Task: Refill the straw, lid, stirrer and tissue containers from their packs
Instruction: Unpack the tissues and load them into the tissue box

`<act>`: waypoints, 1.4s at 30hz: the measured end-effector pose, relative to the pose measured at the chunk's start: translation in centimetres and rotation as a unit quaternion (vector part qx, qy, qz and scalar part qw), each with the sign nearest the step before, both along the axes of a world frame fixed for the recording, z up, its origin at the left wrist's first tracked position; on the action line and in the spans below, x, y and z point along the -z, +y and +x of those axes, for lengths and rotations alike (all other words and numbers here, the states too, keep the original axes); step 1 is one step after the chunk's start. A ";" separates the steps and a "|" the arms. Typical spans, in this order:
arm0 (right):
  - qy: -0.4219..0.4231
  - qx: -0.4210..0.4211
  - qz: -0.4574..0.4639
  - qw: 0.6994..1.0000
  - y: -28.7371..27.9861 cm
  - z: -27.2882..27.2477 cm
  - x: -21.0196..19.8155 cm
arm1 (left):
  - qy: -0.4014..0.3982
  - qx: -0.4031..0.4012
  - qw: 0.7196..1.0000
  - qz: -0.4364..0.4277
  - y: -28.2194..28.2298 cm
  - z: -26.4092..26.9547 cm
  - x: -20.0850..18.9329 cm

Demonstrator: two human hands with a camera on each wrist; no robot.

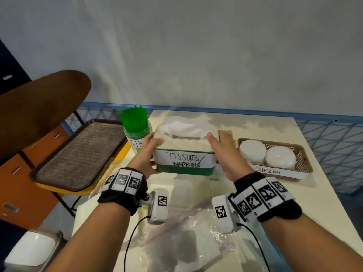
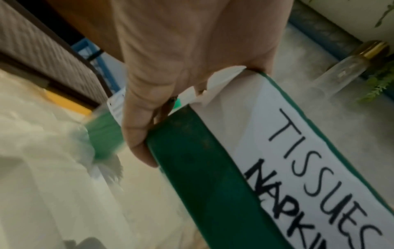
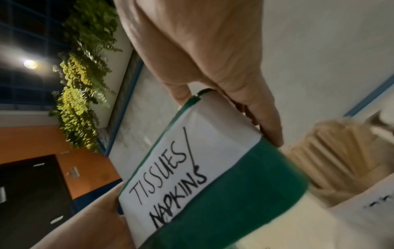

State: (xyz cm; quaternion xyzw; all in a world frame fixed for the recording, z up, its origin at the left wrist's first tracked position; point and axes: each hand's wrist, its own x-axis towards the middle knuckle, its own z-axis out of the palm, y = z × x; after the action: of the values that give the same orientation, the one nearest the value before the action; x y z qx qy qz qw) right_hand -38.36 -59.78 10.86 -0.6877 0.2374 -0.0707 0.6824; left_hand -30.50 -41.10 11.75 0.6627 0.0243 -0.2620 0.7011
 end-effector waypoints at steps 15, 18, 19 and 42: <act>-0.030 -0.105 -0.395 0.912 12.5 17.4 3.9 | 0.059 -0.146 0.986 -0.064 19.4 11.8 0.7; 0.001 -0.112 -0.427 0.897 13.6 19.0 5.0 | 0.072 -0.157 0.984 -0.039 20.5 13.7 1.2; 0.006 -0.109 -0.438 0.892 13.9 19.3 5.3 | 0.074 -0.162 0.983 -0.037 20.7 14.3 1.6; 0.056 0.133 -0.422 0.895 2.9 20.0 6.4 | 0.014 -0.067 0.997 0.032 4.8 28.0 7.3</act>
State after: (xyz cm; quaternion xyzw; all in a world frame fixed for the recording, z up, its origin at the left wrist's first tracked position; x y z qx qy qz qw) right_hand -18.31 -56.87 4.49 -0.8761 0.3120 -0.2160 0.2975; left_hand -2.55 -36.26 4.45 0.6779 0.0871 -0.2231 0.6951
